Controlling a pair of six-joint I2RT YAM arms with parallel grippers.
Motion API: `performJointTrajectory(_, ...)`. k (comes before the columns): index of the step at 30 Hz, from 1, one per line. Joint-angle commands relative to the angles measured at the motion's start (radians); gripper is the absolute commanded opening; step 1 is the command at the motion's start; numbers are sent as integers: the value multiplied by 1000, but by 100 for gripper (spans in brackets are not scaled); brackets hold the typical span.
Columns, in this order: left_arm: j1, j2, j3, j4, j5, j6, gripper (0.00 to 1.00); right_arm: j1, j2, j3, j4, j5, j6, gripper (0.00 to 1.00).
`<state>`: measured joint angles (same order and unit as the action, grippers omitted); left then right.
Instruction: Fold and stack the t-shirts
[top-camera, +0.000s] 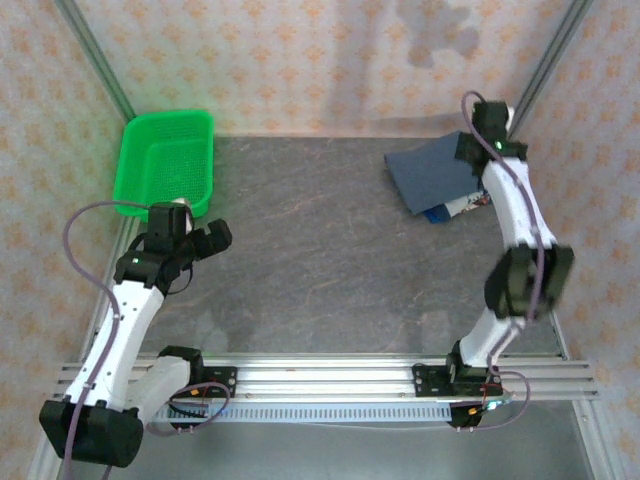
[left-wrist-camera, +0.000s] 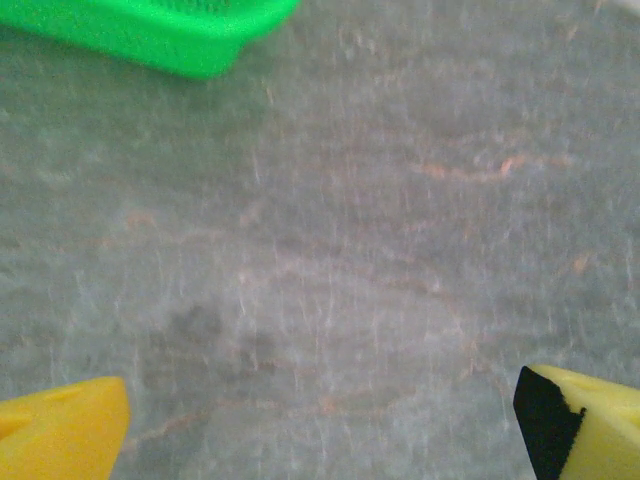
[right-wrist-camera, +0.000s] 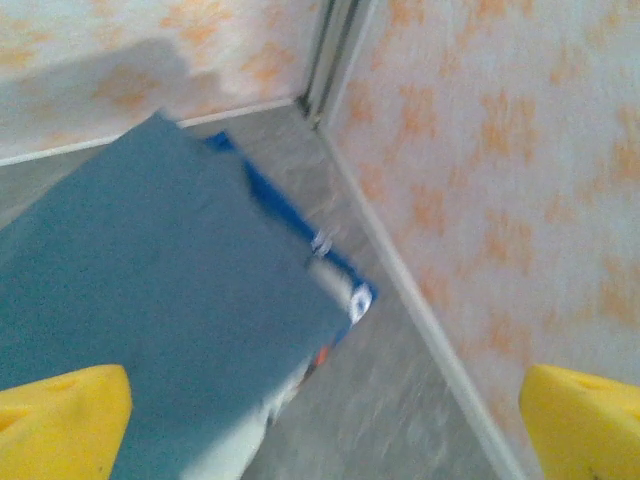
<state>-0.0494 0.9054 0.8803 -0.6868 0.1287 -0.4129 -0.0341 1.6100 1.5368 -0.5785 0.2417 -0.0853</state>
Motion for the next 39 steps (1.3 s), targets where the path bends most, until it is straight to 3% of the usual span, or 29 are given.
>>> performJointTrajectory(1, 10, -46, -74, 113, -170, 21, 100, -12, -303, -429, 92, -168, 135, 99)
performJointTrajectory(5, 13, -77, -255, 319, -340, 112, 100, -21, -685, -922, 319, -195, 217, 99)
performJointTrajectory(7, 15, -83, -344, 471, -366, 151, 100, -2, -789, -1047, 446, -130, 261, 99)
performJointTrajectory(8, 15, -81, -385, 555, -369, 167, 100, 0, -810, -1082, 537, -165, 240, 99)
performJointTrajectory(11, 15, -22, -467, 764, -392, 169, 100, -1, -747, -1128, 693, -115, 258, 99)
performJointTrajectory(14, 16, 66, -477, 872, -437, 182, 100, -1, -640, -1155, 804, -80, 234, 99)
performJointTrajectory(17, 15, 143, -531, 1068, -415, 207, 100, -1, -549, -1205, 1024, -61, 202, 99)
performJointTrajectory(22, 16, 299, -544, 1233, -404, 212, 100, 0, -334, -1226, 1311, -78, 169, 99)
performJointTrajectory(27, 17, 437, -496, 1368, -364, 343, 100, 6, -170, -1235, 1524, -111, 140, 99)
performJointTrajectory(30, 16, 599, -472, 1481, -271, 396, 100, 52, -42, -1177, 1558, -73, 86, 99)
performJointTrajectory(32, 13, 586, -464, 1435, -251, 397, 100, 74, -88, -1144, 1405, -52, 85, 99)
performJointTrajectory(34, 13, 585, -459, 1431, -252, 397, 100, 76, -51, -1173, 1529, -48, 70, 99)
performJointTrajectory(36, 13, 586, -461, 1433, -251, 399, 100, 76, -82, -1155, 1445, -51, 77, 99)
performJointTrajectory(39, 13, 591, -464, 1448, -253, 401, 100, 76, -62, -1179, 1523, -37, 79, 99)
